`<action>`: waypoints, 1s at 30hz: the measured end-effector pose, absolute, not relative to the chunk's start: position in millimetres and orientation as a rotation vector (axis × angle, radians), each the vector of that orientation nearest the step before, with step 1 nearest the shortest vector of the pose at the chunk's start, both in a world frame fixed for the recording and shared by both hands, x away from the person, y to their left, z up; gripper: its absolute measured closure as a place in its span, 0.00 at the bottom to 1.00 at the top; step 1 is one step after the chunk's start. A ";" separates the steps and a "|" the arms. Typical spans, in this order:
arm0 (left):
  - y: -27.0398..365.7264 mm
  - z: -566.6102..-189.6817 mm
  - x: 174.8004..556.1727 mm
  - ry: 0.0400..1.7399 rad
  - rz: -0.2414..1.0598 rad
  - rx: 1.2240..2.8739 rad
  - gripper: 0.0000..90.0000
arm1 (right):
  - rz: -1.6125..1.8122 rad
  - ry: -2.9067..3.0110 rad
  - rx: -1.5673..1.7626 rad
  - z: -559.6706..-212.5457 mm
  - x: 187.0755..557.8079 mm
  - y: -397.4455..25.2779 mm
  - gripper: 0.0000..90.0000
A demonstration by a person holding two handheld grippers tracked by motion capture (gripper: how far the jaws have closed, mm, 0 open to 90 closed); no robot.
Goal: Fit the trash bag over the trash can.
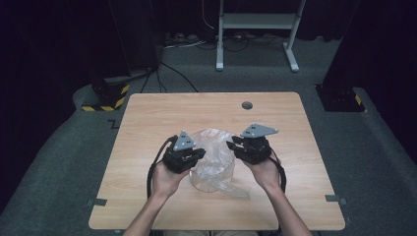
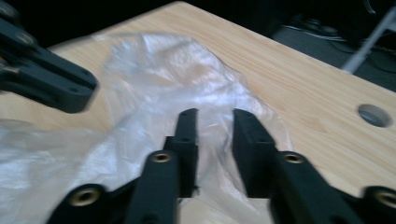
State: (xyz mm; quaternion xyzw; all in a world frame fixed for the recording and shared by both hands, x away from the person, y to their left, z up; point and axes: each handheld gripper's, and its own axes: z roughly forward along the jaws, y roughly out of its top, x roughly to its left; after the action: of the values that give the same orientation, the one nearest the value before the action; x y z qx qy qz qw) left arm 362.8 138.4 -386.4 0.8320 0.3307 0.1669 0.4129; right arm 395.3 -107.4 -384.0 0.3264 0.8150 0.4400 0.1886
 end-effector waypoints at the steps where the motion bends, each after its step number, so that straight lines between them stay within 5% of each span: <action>1: 138.8 -386.2 362.1 0.831 0.420 2.089 0.89 | 1.201 2.284 0.913 -385.2 395.3 -105.0 0.88; 5: 142.4 -384.9 360.9 0.829 0.398 2.035 0.67 | 1.182 2.261 0.863 -379.2 392.3 -100.0 1.00; 17: 143.4 -382.4 356.8 0.795 0.322 1.992 0.51 | 1.152 2.364 0.724 -372.2 387.5 -60.0 1.00; 23: 138.2 -382.7 360.4 0.806 0.313 2.038 0.66 | 1.159 2.430 0.684 -377.3 389.5 -41.0 1.00; 26: 131.1 -384.7 363.4 0.808 0.316 2.086 0.83 | 1.190 2.434 0.690 -377.5 390.6 -40.4 0.99; 30: 127.8 -385.8 363.9 0.802 0.346 2.120 1.00 | 1.252 2.405 0.729 -373.5 391.2 -49.1 0.80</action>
State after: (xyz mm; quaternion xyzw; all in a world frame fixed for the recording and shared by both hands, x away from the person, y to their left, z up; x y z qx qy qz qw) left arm 363.9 127.8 -385.8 0.8425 0.3187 0.1376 0.4119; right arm 391.2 -49.1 -373.5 0.2559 0.8446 0.4398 0.1665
